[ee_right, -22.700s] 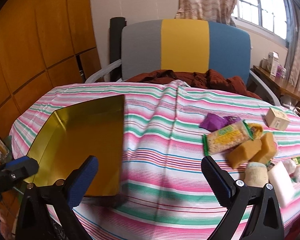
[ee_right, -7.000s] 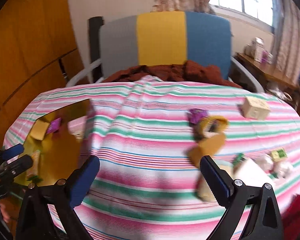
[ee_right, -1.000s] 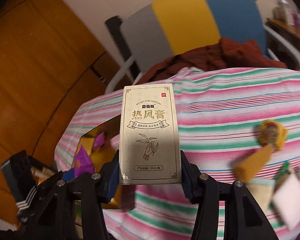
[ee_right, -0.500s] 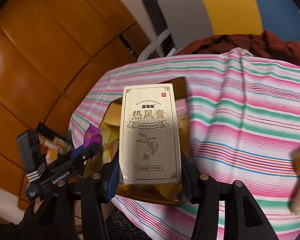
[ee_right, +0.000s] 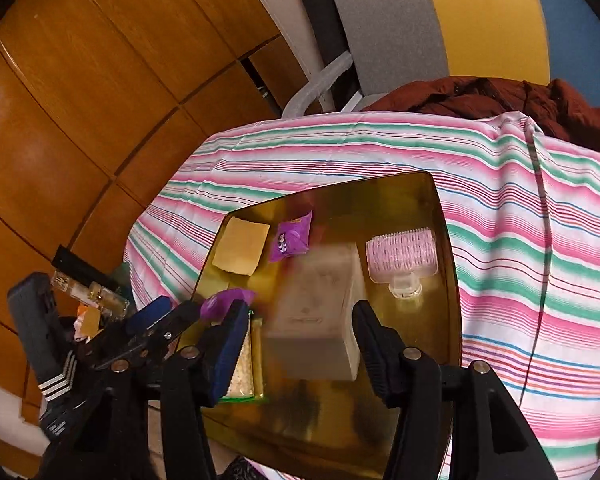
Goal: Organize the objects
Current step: 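Release the purple packet and cream box into the tray, opening both tools, then move both tools back toward the items on the cloth, then grasp the knitted sock with the left tool while the right tool grasps the white sponge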
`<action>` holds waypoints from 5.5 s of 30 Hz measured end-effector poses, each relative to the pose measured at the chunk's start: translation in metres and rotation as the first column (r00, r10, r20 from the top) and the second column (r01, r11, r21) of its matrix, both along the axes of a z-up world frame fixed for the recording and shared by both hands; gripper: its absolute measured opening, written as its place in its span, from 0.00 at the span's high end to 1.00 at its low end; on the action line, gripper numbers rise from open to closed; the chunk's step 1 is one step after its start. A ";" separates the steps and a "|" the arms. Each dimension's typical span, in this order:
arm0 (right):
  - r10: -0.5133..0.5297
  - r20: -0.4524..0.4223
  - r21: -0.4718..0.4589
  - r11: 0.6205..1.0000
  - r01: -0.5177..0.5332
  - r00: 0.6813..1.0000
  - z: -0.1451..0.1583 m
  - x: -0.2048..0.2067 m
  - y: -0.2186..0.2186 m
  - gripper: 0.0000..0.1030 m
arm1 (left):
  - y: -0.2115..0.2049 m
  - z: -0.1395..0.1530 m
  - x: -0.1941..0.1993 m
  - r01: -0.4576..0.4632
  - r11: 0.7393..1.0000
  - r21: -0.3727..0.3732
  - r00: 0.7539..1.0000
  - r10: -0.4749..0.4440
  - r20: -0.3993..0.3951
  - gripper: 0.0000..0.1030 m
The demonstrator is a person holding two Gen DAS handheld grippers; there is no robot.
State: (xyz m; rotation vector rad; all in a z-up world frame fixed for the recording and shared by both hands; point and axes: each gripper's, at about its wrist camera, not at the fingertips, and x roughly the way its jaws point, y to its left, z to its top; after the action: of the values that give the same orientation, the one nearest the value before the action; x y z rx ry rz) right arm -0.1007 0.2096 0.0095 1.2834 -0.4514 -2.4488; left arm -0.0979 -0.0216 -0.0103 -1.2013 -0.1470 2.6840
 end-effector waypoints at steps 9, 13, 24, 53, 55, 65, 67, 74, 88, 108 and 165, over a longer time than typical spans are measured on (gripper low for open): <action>-0.010 -0.086 0.129 0.991 0.021 0.996 -0.005 0.026 0.002 0.03 | 0.002 0.007 0.022 -0.054 0.997 -0.054 0.998 0.051 -0.041 0.28; -0.009 -0.220 0.259 0.963 0.067 0.976 0.006 0.046 -0.003 0.00 | 0.008 0.013 0.031 -0.040 0.997 -0.062 0.997 0.035 -0.070 0.28; -0.182 -0.112 0.058 0.980 0.189 0.977 -0.015 0.064 0.036 0.00 | 0.024 0.017 0.054 -0.019 0.994 -0.110 0.993 0.006 -0.116 0.28; -0.147 -0.258 0.259 0.942 0.215 0.955 -0.016 0.132 0.057 0.00 | 0.074 0.009 0.080 0.113 0.973 -0.202 0.983 -0.139 -0.119 0.28; -0.167 -0.257 0.257 0.938 0.234 0.952 -0.016 0.135 0.066 0.00 | 0.081 0.009 0.082 0.137 0.968 -0.211 0.979 -0.166 -0.123 0.28; -0.323 -0.239 0.270 0.884 0.383 0.916 -0.012 0.152 0.130 0.00 | 0.114 0.011 0.088 0.269 0.943 -0.197 0.946 -0.296 -0.128 0.23; -0.367 -0.237 0.266 0.866 0.423 0.900 -0.010 0.157 0.148 0.00 | 0.124 0.014 0.090 0.316 0.931 -0.180 0.931 -0.341 -0.131 0.23; -0.594 -0.254 0.193 0.742 0.642 0.764 0.013 0.190 0.238 0.00 | 0.166 0.019 0.095 0.449 0.881 -0.146 0.879 -0.465 -0.106 0.22; -0.918 -0.156 -0.057 0.376 0.925 0.364 0.000 0.265 0.379 0.00 | 0.284 -0.003 0.115 0.732 0.676 -0.083 0.680 -0.732 0.043 0.24; -0.907 -0.104 -0.234 0.421 0.876 0.408 -0.013 0.269 0.387 0.00 | 0.422 -0.047 0.116 0.812 0.583 0.026 0.569 -0.801 0.188 0.24; -0.621 0.328 0.274 0.783 0.558 0.712 -0.073 0.176 0.317 0.00 | 0.260 -0.029 0.124 0.810 0.572 0.127 0.568 -0.820 0.067 0.50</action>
State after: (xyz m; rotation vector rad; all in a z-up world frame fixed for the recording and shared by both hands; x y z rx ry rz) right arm 0.0751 0.5263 -0.0638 1.9869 -0.9266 -2.7510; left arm 0.0256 0.2385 -0.0391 -1.0355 0.2403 1.7536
